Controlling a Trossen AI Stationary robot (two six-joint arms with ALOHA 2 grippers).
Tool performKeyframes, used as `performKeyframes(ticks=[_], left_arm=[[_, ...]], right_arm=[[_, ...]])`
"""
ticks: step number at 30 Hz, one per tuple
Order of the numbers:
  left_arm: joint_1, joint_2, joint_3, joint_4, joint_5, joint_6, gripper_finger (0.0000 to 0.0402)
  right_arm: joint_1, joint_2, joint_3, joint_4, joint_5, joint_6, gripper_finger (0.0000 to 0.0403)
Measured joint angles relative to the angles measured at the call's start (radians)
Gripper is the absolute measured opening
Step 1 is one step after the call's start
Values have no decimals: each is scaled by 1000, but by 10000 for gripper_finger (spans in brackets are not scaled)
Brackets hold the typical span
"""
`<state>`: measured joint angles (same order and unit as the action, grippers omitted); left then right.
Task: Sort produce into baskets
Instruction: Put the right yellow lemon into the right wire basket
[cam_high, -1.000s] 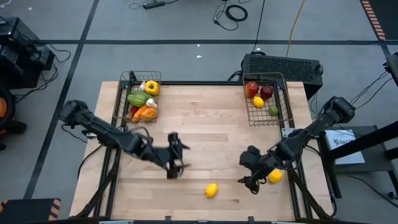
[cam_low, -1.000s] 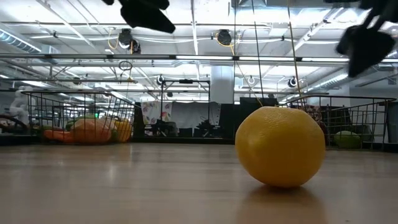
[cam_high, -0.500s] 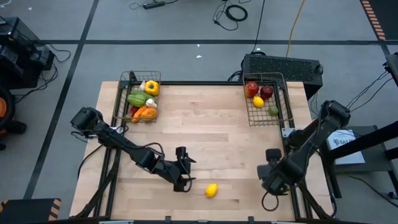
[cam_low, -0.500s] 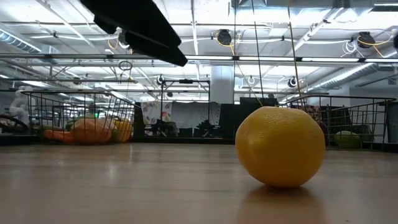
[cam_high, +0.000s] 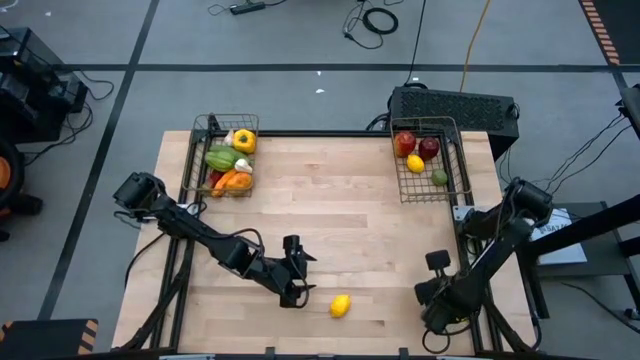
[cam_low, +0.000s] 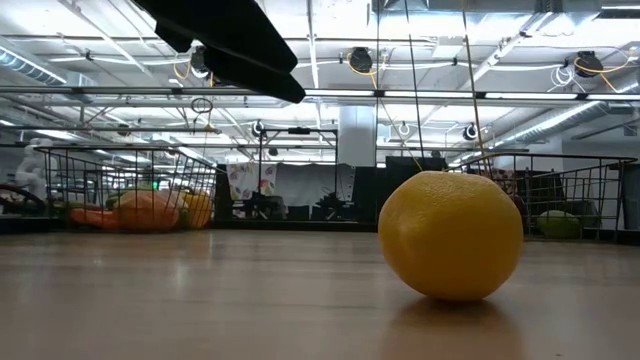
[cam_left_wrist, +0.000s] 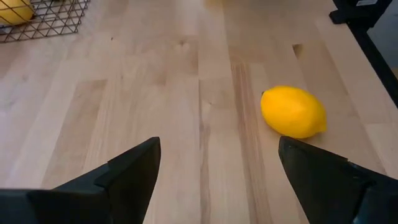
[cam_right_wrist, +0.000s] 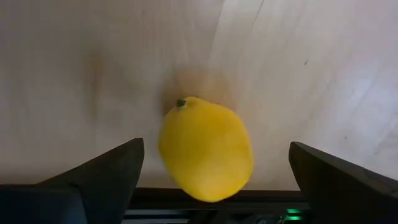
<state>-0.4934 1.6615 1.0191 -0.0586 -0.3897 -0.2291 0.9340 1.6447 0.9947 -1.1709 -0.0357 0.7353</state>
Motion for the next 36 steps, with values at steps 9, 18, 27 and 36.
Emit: performKeyframes(ticks=[9, 18, 27, 36], left_arm=[[0, 0, 0, -2, 0, 0, 333], [0, 0, 0, -2, 0, 1, 333], [0, 0, 0, -2, 0, 2, 333], [2, 0, 0, -2, 0, 6, 333]], right_arm=[[4, 103, 0, 13, 0, -45, 342], [4, 112, 0, 13, -23, 13, 224], [-53, 112, 79, 10, -9, 120, 233], [-211, 112, 344, -95, 307, 147, 237]])
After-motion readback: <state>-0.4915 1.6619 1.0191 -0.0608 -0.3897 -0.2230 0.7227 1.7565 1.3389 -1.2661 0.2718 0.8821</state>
